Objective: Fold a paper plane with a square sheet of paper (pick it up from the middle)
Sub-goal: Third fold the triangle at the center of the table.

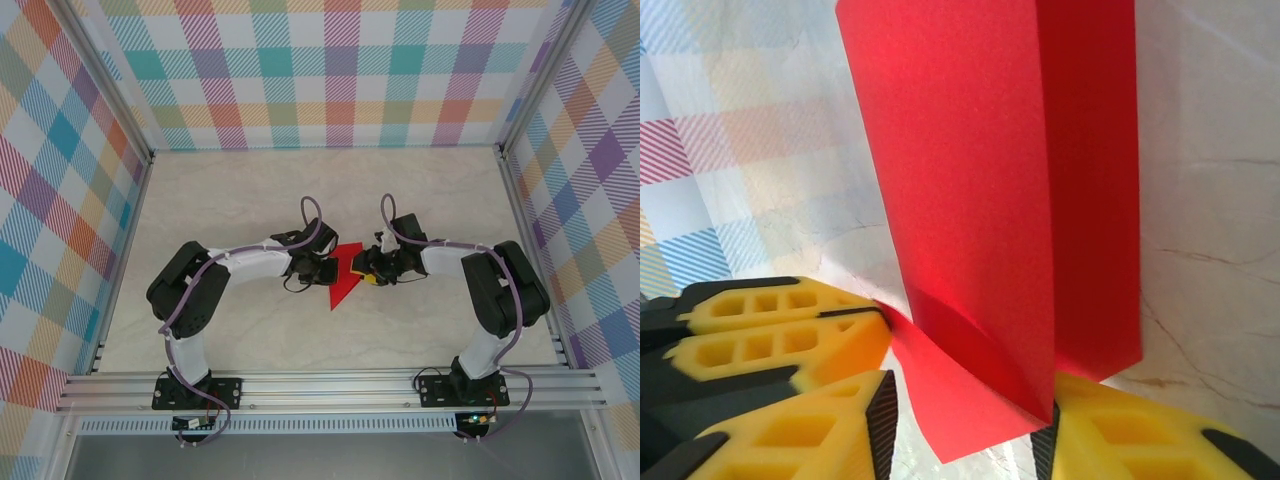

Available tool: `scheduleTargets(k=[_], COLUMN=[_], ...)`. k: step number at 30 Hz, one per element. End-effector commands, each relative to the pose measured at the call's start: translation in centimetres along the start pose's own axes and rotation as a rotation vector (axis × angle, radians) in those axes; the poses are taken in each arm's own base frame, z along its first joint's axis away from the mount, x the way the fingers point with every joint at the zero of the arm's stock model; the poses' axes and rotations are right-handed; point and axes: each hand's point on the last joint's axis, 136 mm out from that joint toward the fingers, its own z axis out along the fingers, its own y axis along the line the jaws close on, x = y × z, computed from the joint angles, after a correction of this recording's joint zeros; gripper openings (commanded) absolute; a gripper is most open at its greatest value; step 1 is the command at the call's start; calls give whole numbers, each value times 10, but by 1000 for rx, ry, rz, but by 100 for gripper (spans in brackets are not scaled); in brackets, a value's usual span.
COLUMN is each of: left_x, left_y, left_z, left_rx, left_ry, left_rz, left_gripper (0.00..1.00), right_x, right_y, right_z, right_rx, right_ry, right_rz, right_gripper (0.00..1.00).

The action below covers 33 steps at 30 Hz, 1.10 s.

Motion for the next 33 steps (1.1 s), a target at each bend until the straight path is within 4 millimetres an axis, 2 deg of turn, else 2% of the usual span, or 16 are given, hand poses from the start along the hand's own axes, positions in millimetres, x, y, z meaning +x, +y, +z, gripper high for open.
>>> scheduleTargets(k=[1, 7, 12, 16, 26, 30, 31, 33], left_x=[-8, -8, -2, 6, 22, 33, 30, 38], left_y=[-8, -6, 3, 11, 14, 18, 16, 16], left_z=[-31, -63, -79, -81, -81, -78, -77, -73], left_rx=[41, 45, 26, 13, 49, 53, 68, 86], left_ry=[-68, -147, -184, -187, -171, -145, -164, -146], left_rz=[-19, -29, -38, -49, -34, -23, -17, -14], left_gripper=[12, 14, 15, 16, 22, 31, 32, 34], right_x=[7, 9, 8, 8, 22, 36, 38, 40], right_y=[2, 0, 0, 6, 21, 16, 14, 9], right_z=[6, 12, 17, 19, 19, 28, 29, 30], right_rx=[-19, -3, -8, -45, -14, 62, 72, 85], right_ry=[53, 85, 73, 39, -52, -56, -56, -63], right_rz=[-71, -108, -67, 4, 84, 152, 168, 186], right_gripper=[37, 25, 15, 11, 13, 13, 13, 13])
